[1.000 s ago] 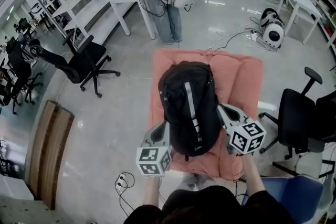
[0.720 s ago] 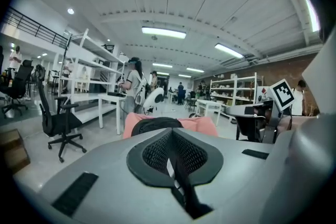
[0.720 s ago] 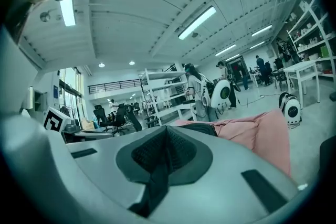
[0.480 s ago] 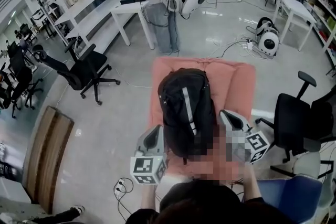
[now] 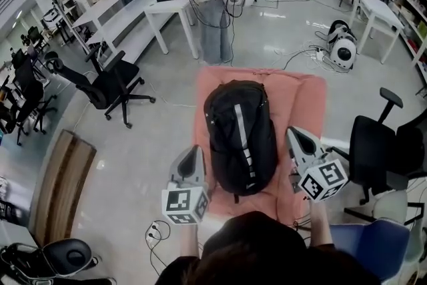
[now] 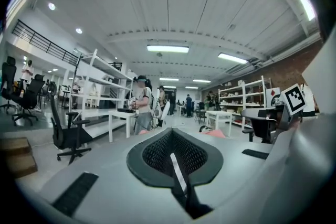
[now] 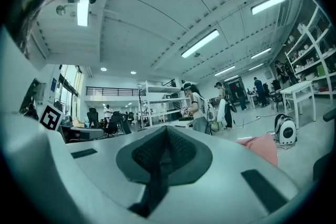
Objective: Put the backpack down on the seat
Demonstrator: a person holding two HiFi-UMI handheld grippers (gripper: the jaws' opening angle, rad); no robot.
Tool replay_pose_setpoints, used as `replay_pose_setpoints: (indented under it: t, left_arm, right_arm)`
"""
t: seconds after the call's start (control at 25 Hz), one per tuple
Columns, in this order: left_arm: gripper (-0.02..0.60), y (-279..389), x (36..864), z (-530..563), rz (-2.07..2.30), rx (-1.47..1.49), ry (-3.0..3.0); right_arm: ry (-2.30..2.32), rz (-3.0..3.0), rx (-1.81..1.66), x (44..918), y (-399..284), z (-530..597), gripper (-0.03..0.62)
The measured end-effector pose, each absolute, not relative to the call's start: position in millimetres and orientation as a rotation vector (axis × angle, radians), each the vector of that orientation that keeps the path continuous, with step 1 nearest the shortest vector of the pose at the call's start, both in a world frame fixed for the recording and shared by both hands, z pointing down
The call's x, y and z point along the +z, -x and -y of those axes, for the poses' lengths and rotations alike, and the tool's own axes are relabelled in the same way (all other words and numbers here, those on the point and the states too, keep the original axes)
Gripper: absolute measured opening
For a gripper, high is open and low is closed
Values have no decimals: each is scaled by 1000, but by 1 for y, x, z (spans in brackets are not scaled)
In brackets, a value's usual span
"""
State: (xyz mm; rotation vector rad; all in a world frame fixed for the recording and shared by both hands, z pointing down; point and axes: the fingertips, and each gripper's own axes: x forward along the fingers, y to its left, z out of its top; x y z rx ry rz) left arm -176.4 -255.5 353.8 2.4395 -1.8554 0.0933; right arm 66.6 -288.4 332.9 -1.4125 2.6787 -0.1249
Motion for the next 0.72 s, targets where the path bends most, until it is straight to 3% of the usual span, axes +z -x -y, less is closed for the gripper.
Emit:
replay_pose_setpoints:
  t: [0.72]
  left_arm:
    - [14, 191, 360, 254, 1907, 118, -2416]
  right_arm:
    - [1409, -2681, -135, 342, -65, 291, 12]
